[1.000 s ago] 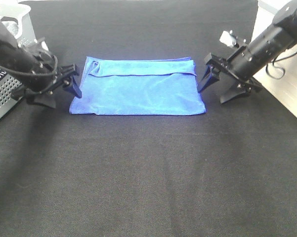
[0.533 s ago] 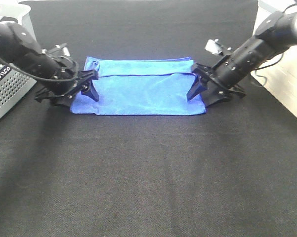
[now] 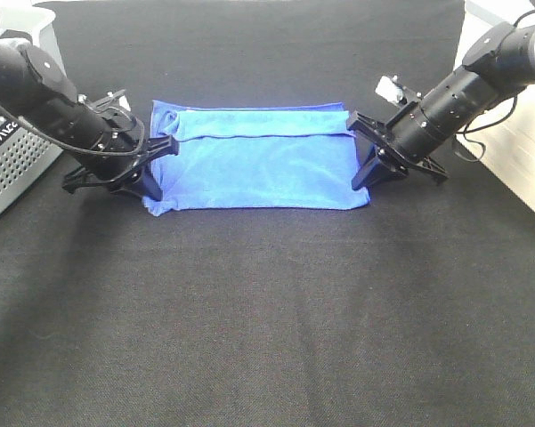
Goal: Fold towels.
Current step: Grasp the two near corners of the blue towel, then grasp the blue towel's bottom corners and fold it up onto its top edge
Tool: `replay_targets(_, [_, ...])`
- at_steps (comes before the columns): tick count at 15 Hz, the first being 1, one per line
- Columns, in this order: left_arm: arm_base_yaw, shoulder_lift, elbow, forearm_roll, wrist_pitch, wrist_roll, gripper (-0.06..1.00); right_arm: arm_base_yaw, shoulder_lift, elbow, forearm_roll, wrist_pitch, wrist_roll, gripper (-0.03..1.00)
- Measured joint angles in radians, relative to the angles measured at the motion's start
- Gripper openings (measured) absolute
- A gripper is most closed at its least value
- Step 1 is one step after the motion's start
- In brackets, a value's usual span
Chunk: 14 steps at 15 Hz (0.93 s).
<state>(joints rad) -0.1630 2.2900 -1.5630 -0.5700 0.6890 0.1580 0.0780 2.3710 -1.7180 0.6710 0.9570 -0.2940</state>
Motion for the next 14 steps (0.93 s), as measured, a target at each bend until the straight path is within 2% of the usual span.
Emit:
replay_targets(3, [-0.001,-0.057,0.006,0.098,0.116,-0.004,0.02,0.000,-0.057,0.073,0.001,0.016,0.016,0.00])
replay_targets(5, [-0.001,-0.114,0.082,0.141,0.147,-0.004,0.02,0.000,-0.126,0.161,0.001,0.014,0.013,0.00])
replay_targets(7, [-0.001,-0.191,0.210,0.160,0.134,0.003,0.02,0.000,-0.194,0.268,0.001,0.004,-0.003,0.00])
replay_targets(9, [-0.001,-0.292,0.394,0.165,0.107,0.033,0.02,0.002,-0.296,0.446,0.002,-0.026,-0.035,0.00])
replay_targets(12, [-0.001,-0.389,0.565,0.163,0.086,0.045,0.02,0.020,-0.387,0.647,0.010,-0.086,-0.063,0.00])
replay_targets(14, [-0.001,-0.439,0.650,0.163,0.058,0.045,0.02,0.038,-0.398,0.720,0.016,-0.115,-0.087,0.00])
